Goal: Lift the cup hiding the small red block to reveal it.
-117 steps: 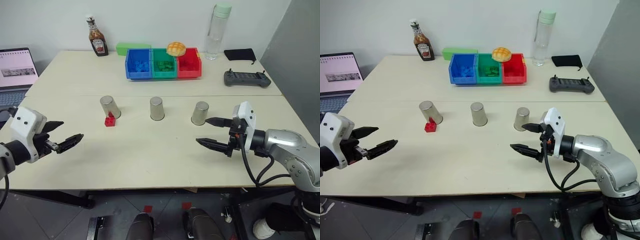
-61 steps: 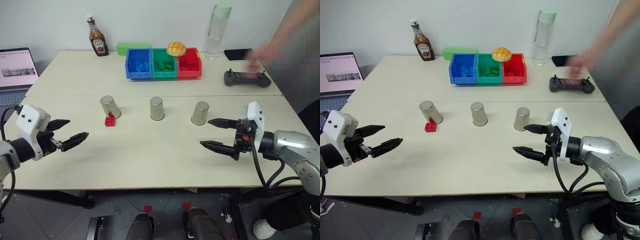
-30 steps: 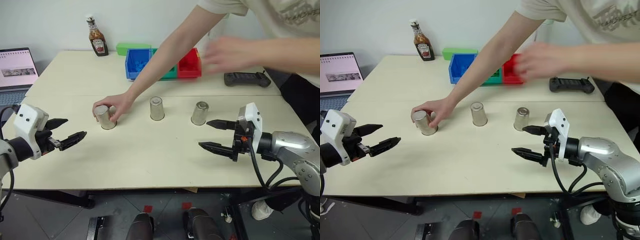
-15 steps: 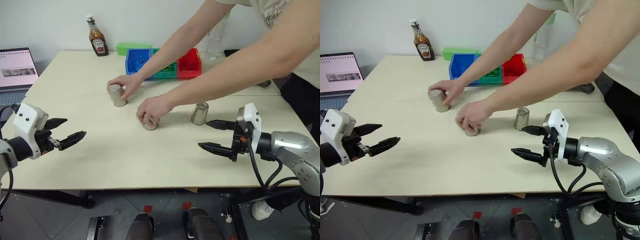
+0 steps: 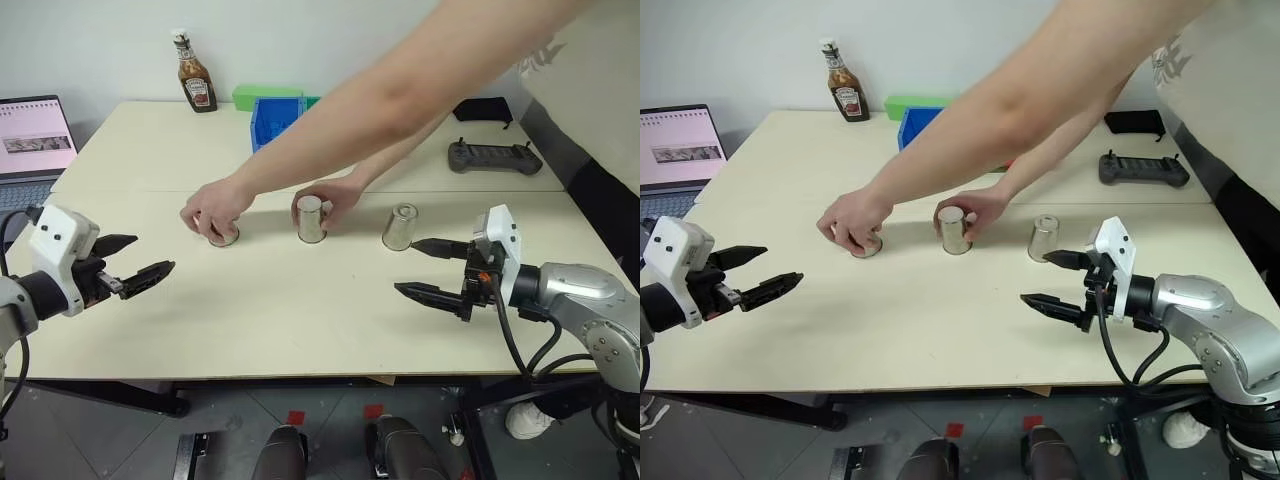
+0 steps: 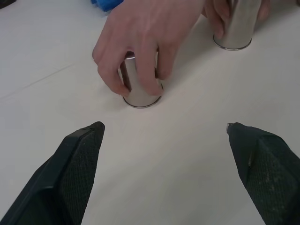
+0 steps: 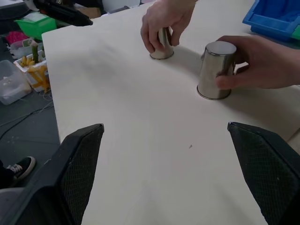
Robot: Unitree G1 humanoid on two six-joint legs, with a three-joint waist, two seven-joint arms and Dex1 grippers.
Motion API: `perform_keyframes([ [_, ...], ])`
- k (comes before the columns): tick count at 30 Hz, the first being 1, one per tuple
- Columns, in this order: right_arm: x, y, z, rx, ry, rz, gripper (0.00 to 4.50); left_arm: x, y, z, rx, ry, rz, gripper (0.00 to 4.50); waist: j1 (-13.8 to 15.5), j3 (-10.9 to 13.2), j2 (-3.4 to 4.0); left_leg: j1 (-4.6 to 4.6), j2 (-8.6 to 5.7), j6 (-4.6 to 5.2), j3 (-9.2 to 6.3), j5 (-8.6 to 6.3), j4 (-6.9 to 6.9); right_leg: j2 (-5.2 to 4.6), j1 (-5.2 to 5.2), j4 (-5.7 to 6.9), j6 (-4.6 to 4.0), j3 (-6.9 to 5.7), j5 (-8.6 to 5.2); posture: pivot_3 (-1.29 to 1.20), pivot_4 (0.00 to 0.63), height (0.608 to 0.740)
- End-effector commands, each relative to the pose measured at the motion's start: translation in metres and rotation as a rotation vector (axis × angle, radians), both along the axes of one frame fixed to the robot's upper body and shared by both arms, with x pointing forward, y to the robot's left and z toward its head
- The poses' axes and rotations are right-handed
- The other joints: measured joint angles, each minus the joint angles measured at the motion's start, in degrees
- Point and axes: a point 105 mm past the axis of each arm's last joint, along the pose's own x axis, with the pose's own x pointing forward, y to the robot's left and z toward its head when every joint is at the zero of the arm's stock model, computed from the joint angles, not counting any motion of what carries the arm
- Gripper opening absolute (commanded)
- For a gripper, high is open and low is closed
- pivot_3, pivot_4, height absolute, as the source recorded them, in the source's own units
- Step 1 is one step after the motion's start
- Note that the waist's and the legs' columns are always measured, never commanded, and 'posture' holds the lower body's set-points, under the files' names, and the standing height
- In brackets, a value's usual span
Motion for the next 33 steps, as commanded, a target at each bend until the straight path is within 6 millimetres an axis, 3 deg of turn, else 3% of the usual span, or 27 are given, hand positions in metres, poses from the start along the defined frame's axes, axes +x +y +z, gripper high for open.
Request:
perform_keyframes([
  [1, 0.002, 0.01, 0.009, 0.012, -0.06, 0.005, 4.5, 0.002, -0.008, 0.01, 0.006, -0.035, -0.035, 4.43, -0.03, 0.0, 0.0, 0.01, 0.0, 0.0, 0.01, 0.0, 0.0, 0.0, 0.0, 0.0, 0.0, 0.01, 0.0, 0.0, 0.15, 0.74],
  [18, 0.029, 0.034, 0.019, 0.043, -0.109, -0.075, 4.5, 0.006, -0.051, 0.014, -0.01, -0.043, -0.179, 4.43, -0.13, 0.0, 0.0, 0.0, 0.0, 0.0, -0.01, 0.0, 0.0, 0.01, 0.0, 0.02, 0.0, 0.0, 0.0, 0.0, 0.15, 0.74],
  [24, 0.06, 0.065, 0.013, 0.031, -0.107, -0.179, 4.5, 0.005, -0.054, 0.017, 0.012, -0.037, -0.208, 4.43, -0.5, 0.0, 0.0, 0.02, 0.01, 0.0, -0.01, 0.0, 0.0, 0.03, -0.01, 0.05, 0.0, 0.01, 0.01, 0.0, 0.15, 0.74],
  [28, 0.095, 0.097, 0.007, 0.028, -0.09, -0.237, 4.5, 0.006, -0.06, 0.016, 0.029, -0.031, -0.235, 4.43, -1.0, 0.0, 0.0, 0.0, 0.0, 0.0, 0.01, 0.0, 0.0, 0.03, -0.05, 0.06, -0.01, 0.03, 0.01, 0.0, 0.15, 0.74],
  [33, 0.121, 0.115, -0.004, 0.015, -0.06, -0.295, 4.5, 0.005, -0.062, 0.016, 0.031, -0.03, -0.241, 4.43, -0.9, 0.0, 0.0, -0.08, 0.0, 0.0, -0.01, 0.0, -0.02, 0.02, -0.11, 0.04, -0.28, 0.0, 0.17, 0.0, 0.15, 0.74],
])
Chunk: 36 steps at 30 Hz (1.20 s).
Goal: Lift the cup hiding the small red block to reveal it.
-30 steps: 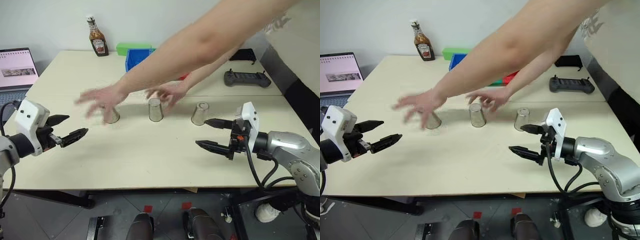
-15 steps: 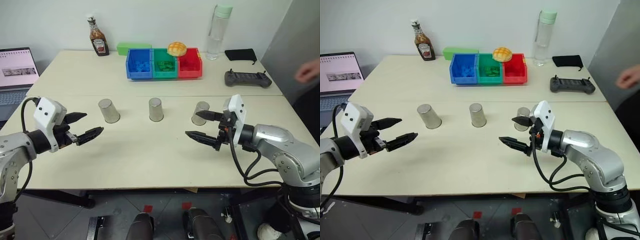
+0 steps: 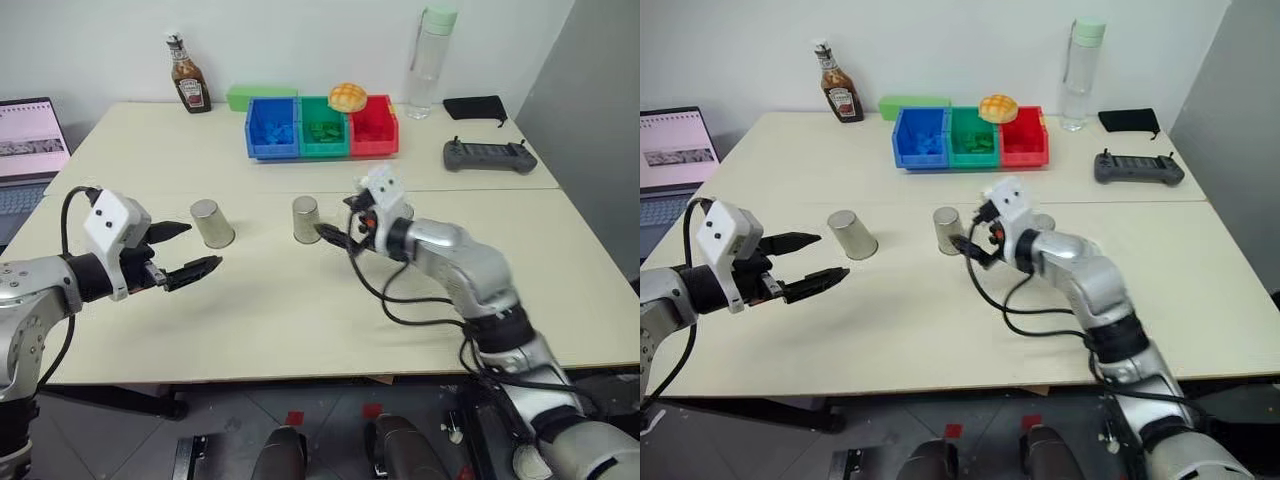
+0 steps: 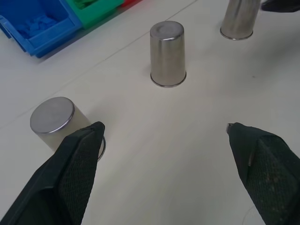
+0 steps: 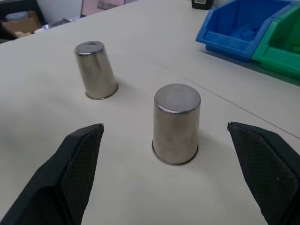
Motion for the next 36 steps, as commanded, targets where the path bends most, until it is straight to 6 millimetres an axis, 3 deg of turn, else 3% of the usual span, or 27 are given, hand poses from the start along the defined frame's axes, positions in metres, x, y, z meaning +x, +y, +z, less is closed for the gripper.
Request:
perform_keyframes([
  [1, 0.017, 0.008, 0.002, 0.009, -0.017, -0.036, 4.5, -0.003, -0.003, 0.01, 0.023, -0.032, -0.016, 4.43, 0.2, 0.0, 0.0, -0.05, -0.01, 0.0, 0.0, 0.0, -0.01, -0.01, -0.03, -0.02, -0.01, 0.0, 0.0, 0.0, 0.15, 0.74],
  [9, 0.036, 0.035, -0.007, 0.037, 0.025, -0.03, 4.5, -0.005, -0.002, 0.01, 0.027, -0.033, -0.01, 4.43, -0.22, 0.01, 0.01, -0.12, 0.01, 0.0, 0.01, 0.0, -0.05, -0.02, -0.16, 0.03, -0.02, 0.0, 0.01, 0.0, 0.15, 0.74],
  [21, 0.05, 0.054, -0.014, 0.031, 0.018, -0.054, 4.5, -0.006, -0.005, 0.011, 0.019, -0.031, -0.022, 4.43, -0.36, 0.01, 0.02, -0.12, 0.01, 0.0, 0.02, 0.0, -0.06, -0.02, -0.17, 0.03, -0.03, 0.01, 0.02, 0.0, 0.15, 0.74],
  [29, 0.05, 0.059, -0.01, 0.065, 0.023, -0.045, 2.62, -0.02, -0.016, 0.006, -0.004, 0.053, -0.112, 4.5, -0.42, 0.02, 0.03, -0.12, 0.01, 0.0, 0.0, 0.0, -0.06, -0.02, -0.17, 0.04, -0.04, 0.0, 0.02, 0.0, 0.15, 0.74],
  [33, 0.048, 0.06, -0.011, 0.071, 0.033, -0.034, 2.57, -0.022, -0.016, 0.003, 0.0, 0.072, -0.128, 4.5, -0.46, 0.02, 0.04, -0.12, 0.01, 0.0, 0.0, 0.0, -0.06, -0.01, -0.16, 0.04, -0.04, 0.0, 0.02, 0.0, 0.15, 0.74],
  [36, 0.05, 0.059, 0.0, 0.093, -0.014, -0.04, 2.57, -0.019, -0.017, 0.003, -0.005, 0.07, -0.13, 4.5, -0.38, 0.02, 0.04, -0.12, 0.01, 0.0, 0.0, 0.0, -0.06, -0.01, -0.16, 0.04, -0.04, 0.0, 0.02, 0.0, 0.15, 0.74],
])
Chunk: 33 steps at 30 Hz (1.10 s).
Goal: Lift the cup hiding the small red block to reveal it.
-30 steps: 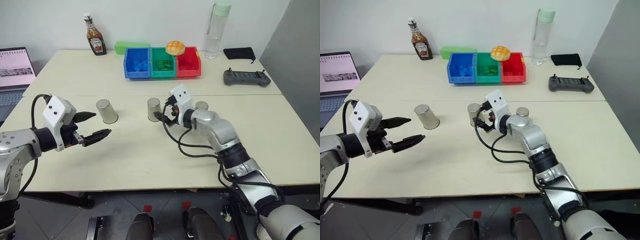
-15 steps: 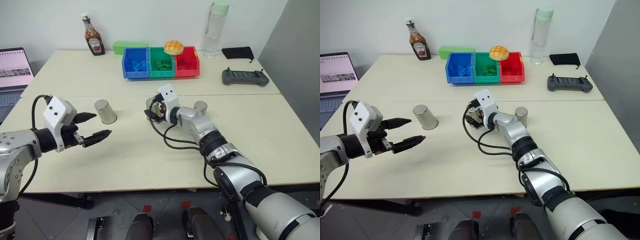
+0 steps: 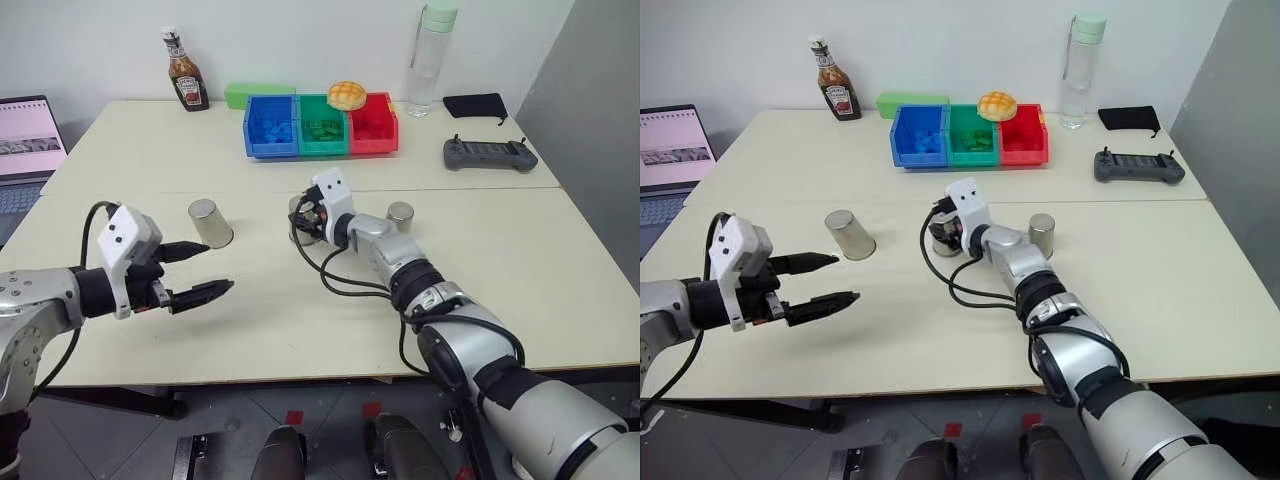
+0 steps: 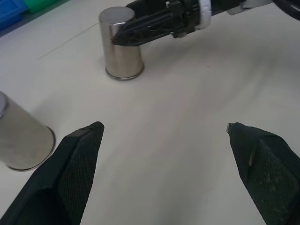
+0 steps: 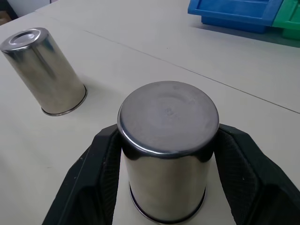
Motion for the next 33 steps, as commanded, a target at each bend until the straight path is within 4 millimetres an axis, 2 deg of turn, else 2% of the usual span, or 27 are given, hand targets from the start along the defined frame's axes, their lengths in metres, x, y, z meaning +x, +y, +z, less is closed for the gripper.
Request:
perform_keyframes([
  [1, 0.003, 0.003, 0.035, 0.056, -0.12, 0.01, 2.57, 0.001, -0.002, 0.012, 0.015, -0.046, -0.013, 4.5, 0.04, 0.0, 0.0, 0.0, 0.0, 0.0, 0.0, 0.0, 0.0, 0.0, 0.0, 0.0, 0.0, 0.0, 0.0, 0.0, 0.15, 0.74],
  [4, 0.004, 0.0, 0.058, 0.079, -0.204, 0.001, 2.57, 0.003, -0.002, 0.011, 0.014, -0.044, -0.014, 4.5, 0.04, 0.01, 0.01, 0.0, -0.01, 0.0, 0.01, 0.0, 0.01, 0.0, 0.0, 0.0, 0.0, 0.02, 0.0, 0.0, 0.15, 0.74],
  [6, 0.004, -0.009, 0.067, 0.066, -0.253, -0.019, 2.57, 0.005, -0.002, 0.01, 0.012, -0.043, -0.013, 4.5, 0.01, 0.01, 0.01, -0.01, -0.01, 0.0, 0.01, 0.0, 0.0, 0.0, 0.0, 0.0, 0.0, 0.01, 0.0, 0.0, 0.15, 0.74],
  [9, 0.006, -0.026, 0.062, -0.012, -0.282, -0.065, 2.57, 0.007, -0.003, 0.008, 0.008, -0.039, -0.016, 4.5, 0.19, 0.0, 0.01, -0.02, -0.02, 0.0, -0.04, 0.0, -0.03, -0.01, 0.0, -0.01, 0.0, -0.02, 0.0, 0.0, 0.15, 0.74],
  [15, 0.009, -0.05, 0.048, -0.093, -0.233, -0.143, 2.57, 0.011, -0.006, 0.007, 0.004, -0.04, -0.032, 4.5, 0.06, 0.0, 0.0, -0.04, -0.03, 0.0, -0.02, 0.0, 0.0, -0.02, -0.01, 0.01, 0.0, 0.0, 0.0, 0.0, 0.15, 0.74],
  [22, 0.008, -0.059, 0.025, -0.121, -0.108, -0.146, 2.57, 0.013, -0.011, 0.005, 0.002, -0.041, -0.044, 4.5, -0.12, 0.0, 0.0, -0.04, -0.01, 0.0, 0.01, 0.0, -0.02, -0.01, -0.05, 0.02, 0.0, 0.02, 0.0, 0.0, 0.15, 0.74],
  [28, 0.007, -0.061, 0.021, -0.12, -0.068, -0.141, 2.57, 0.013, -0.013, 0.005, 0.005, -0.042, -0.051, 4.5, -0.05, 0.0, 0.0, -0.06, -0.02, 0.0, 0.01, 0.0, -0.01, -0.01, -0.05, 0.02, 0.0, 0.03, 0.0, 0.0, 0.15, 0.74],
  [30, 0.007, -0.062, 0.021, -0.11, -0.056, -0.144, 3.32, 0.014, -0.014, 0.005, 0.005, -0.043, -0.053, 4.5, -0.04, 0.0, 0.0, -0.06, -0.02, 0.0, 0.01, 0.0, -0.01, -0.01, -0.05, 0.02, 0.0, 0.02, 0.0, 0.0, 0.15, 0.74],
  [33, 0.009, -0.064, 0.026, -0.092, -0.065, -0.164, 3.88, 0.015, -0.014, 0.004, 0.005, -0.044, -0.055, 4.5, -0.04, 0.0, 0.0, -0.06, -0.02, 0.0, 0.01, 0.0, -0.01, 0.0, -0.05, 0.02, 0.0, 0.01, 0.0, 0.0, 0.15, 0.74],
])
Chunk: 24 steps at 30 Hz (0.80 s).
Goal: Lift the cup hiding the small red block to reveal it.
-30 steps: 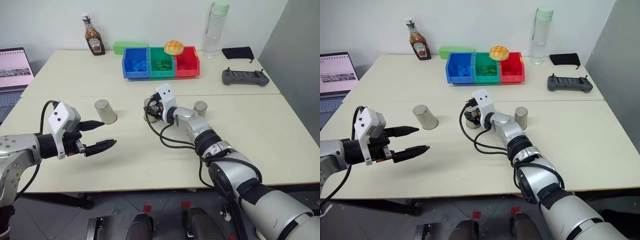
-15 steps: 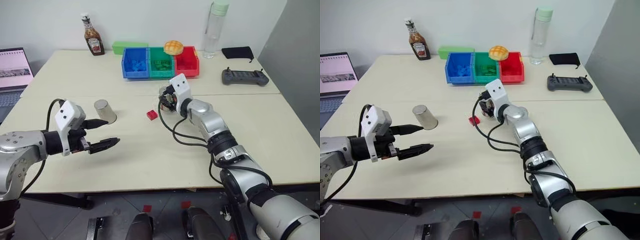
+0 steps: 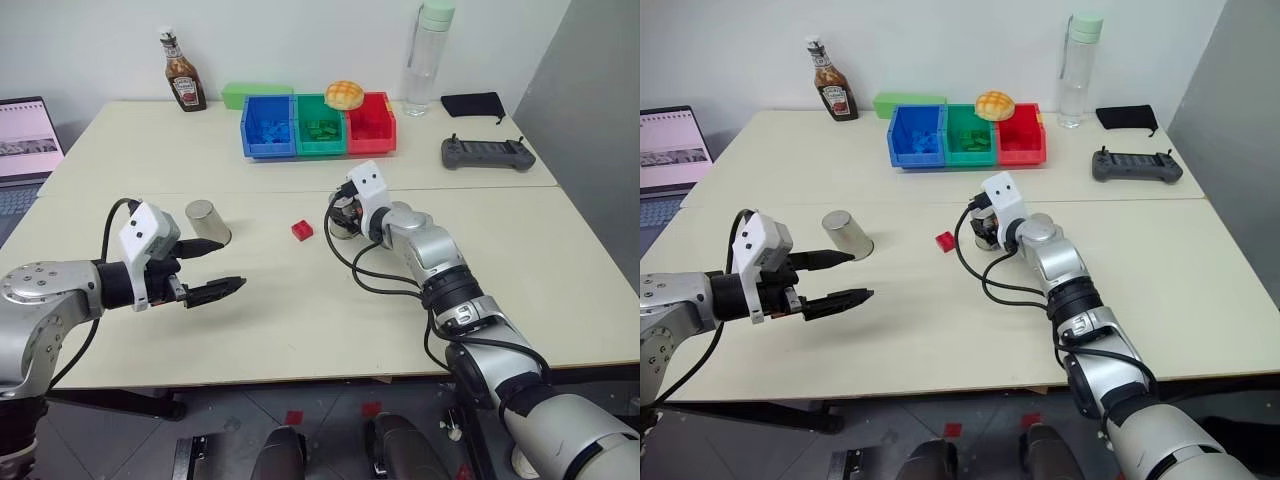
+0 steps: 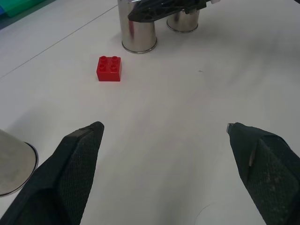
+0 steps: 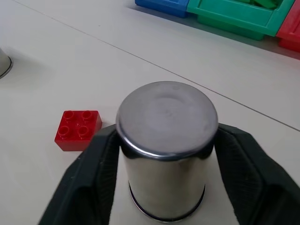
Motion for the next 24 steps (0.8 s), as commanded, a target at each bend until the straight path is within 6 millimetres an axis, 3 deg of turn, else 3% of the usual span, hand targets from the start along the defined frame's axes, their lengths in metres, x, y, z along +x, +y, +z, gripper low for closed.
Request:
perform_keyframes([
  [1, 0.002, -0.001, 0.024, 0.049, -0.061, -0.014, 4.19, 0.003, -0.001, 0.009, 0.01, -0.049, -0.004, 4.5, 0.01, 0.0, 0.0, 0.0, 0.0, 0.0, 0.0, 0.0, 0.0, 0.0, 0.0, 0.0, 0.0, 0.0, 0.0, 0.0, 0.15, 0.74],
  [3, 0.001, 0.001, 0.039, 0.086, -0.09, -0.01, 4.49, 0.004, -0.001, 0.009, 0.009, -0.05, -0.007, 4.5, 0.01, 0.0, 0.0, -0.01, 0.0, 0.0, 0.0, 0.0, 0.0, 0.0, 0.0, -0.01, 0.0, 0.0, 0.0, 0.0, 0.15, 0.74],
  [7, -0.003, 0.003, 0.071, 0.145, -0.18, -0.007, 4.49, 0.005, -0.001, 0.009, 0.01, -0.057, -0.006, 4.5, 0.0, 0.0, 0.0, -0.28, 0.0, 0.0, 0.0, 0.0, 0.03, 0.0, -0.25, 0.05, 0.0, 0.0, 0.0, 0.0, 0.15, 0.74],
  [9, -0.01, 0.001, 0.1, 0.178, -0.287, 0.002, 4.49, 0.007, 0.001, 0.011, 0.004, -0.07, 0.017, 4.5, 0.03, 0.0, 0.0, -0.37, 0.0, 0.0, -0.03, 0.0, 0.04, 0.0, -0.35, 0.11, 0.0, -0.03, 0.0, 0.0, 0.15, 0.74],
  [12, -0.024, 0.0, 0.12, 0.198, -0.353, 0.048, 4.49, 0.009, 0.006, 0.014, 0.014, -0.095, 0.054, 4.5, 0.11, 0.0, 0.0, -0.47, 0.0, 0.0, -0.07, 0.0, 0.04, -0.01, -0.39, 0.08, 0.0, -0.05, 0.0, 0.0, 0.15, 0.74],
  [15, -0.047, -0.006, 0.116, 0.142, -0.348, 0.135, 4.49, 0.007, 0.017, 0.013, 0.069, -0.095, 0.096, 4.5, 0.2, -0.01, -0.01, -0.52, -0.01, 0.0, -0.11, 0.0, 0.03, -0.02, -0.39, 0.01, 0.0, -0.09, 0.0, 0.0, 0.15, 0.74],
  [19, -0.084, -0.028, 0.09, 0.06, -0.246, 0.255, 4.49, 0.001, 0.033, 0.015, 0.126, -0.105, 0.144, 4.5, 0.68, -0.01, -0.01, -0.54, -0.03, 0.0, -0.15, 0.0, 0.05, -0.06, -0.36, -0.02, 0.0, -0.13, 0.0, 0.0, 0.15, 0.74],
  [24, -0.112, -0.043, 0.076, 0.016, -0.181, 0.342, 4.49, -0.002, 0.037, 0.012, 0.154, -0.121, 0.153, 4.5, 0.59, 0.03, 0.05, -0.54, -0.03, 0.01, -0.15, 0.01, 0.09, -0.06, -0.38, -0.02, 0.01, -0.14, -0.01, 0.0, 0.15, 0.74],
])
